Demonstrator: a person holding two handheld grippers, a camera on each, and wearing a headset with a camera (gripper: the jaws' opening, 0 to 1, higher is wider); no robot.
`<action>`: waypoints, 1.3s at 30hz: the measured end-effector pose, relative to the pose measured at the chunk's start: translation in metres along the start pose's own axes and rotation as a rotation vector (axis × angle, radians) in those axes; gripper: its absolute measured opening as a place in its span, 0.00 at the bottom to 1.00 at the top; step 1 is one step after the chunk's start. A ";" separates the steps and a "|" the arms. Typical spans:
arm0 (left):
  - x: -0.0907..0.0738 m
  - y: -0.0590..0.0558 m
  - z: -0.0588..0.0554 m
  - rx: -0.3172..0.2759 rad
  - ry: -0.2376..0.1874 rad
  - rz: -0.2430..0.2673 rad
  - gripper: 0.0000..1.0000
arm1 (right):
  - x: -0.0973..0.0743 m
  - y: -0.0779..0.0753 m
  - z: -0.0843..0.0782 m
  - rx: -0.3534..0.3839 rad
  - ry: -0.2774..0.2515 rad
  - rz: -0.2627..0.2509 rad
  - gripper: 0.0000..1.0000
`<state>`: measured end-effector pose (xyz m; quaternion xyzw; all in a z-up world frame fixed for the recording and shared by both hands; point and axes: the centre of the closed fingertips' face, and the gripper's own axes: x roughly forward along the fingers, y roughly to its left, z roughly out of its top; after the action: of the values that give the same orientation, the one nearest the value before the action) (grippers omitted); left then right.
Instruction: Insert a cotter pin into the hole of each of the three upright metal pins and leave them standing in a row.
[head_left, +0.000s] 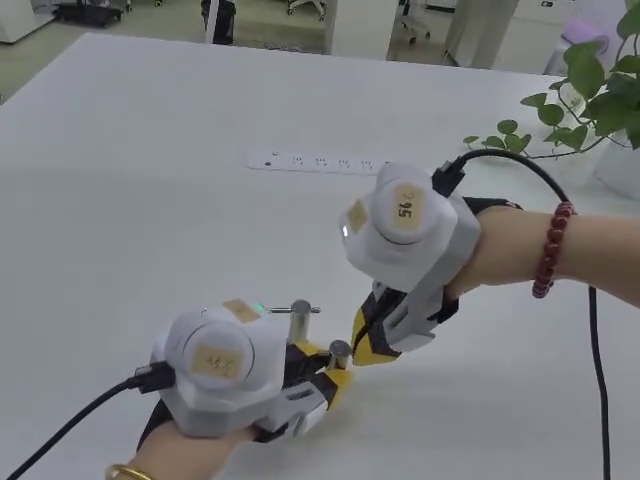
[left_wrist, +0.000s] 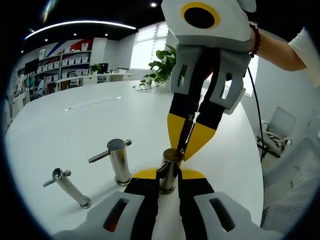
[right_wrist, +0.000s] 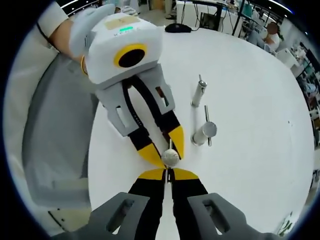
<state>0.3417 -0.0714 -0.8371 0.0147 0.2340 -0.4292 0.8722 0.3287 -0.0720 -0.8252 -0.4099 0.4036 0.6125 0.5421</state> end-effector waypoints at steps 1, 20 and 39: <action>0.000 0.000 0.000 0.000 0.000 0.000 0.12 | 0.000 0.000 -0.001 0.008 -0.004 -0.004 0.13; 0.000 0.000 -0.002 -0.045 -0.013 -0.003 0.13 | -0.007 0.000 -0.010 0.055 -0.029 -0.034 0.05; 0.002 0.000 -0.004 -0.077 -0.010 -0.004 0.13 | -0.003 0.000 -0.001 0.089 -0.057 -0.033 0.06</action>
<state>0.3415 -0.0715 -0.8414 -0.0214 0.2460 -0.4218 0.8724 0.3293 -0.0743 -0.8229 -0.3745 0.4082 0.5964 0.5809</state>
